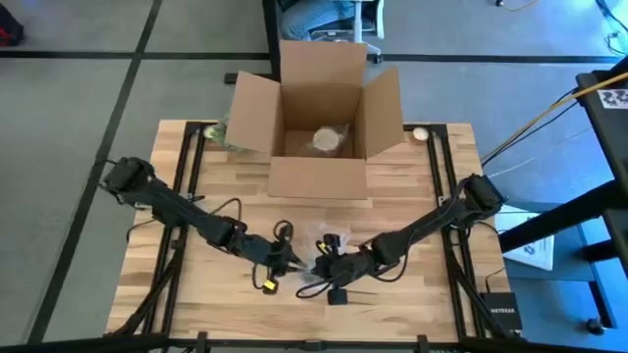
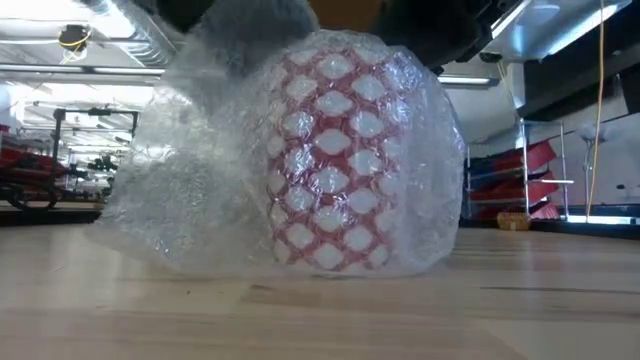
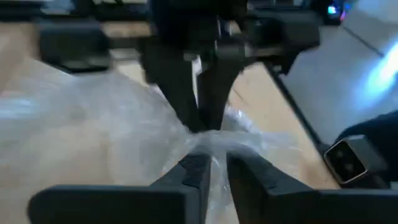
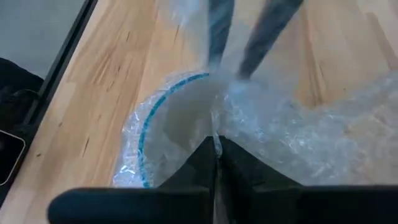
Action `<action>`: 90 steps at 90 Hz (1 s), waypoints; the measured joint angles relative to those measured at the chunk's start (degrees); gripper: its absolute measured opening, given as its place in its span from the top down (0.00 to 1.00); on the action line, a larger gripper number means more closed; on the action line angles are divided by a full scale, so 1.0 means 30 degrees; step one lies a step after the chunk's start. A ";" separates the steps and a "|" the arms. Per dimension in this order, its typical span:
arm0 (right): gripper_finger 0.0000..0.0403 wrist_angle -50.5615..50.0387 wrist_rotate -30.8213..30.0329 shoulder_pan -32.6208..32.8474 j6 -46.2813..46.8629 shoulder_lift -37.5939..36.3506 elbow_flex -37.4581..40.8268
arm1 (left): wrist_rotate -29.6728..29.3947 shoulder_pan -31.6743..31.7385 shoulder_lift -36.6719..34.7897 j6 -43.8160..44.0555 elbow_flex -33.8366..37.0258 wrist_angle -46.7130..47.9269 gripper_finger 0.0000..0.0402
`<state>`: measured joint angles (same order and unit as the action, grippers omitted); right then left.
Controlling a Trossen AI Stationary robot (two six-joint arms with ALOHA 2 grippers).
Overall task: Wrap mug
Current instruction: Wrap the red mug with bubble wrap
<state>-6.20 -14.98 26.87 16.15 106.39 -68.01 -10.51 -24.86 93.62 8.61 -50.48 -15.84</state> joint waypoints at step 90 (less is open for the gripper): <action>0.85 -1.2464 0.2027 0.0340 0.2558 -0.0641 -0.7359 | 0.0157 0.0808 0.2317 0.2008 -0.1027 0.0993 1.00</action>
<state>-43.59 -8.90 27.89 23.83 104.47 -90.08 -10.04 -22.44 100.57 14.63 -53.56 -12.86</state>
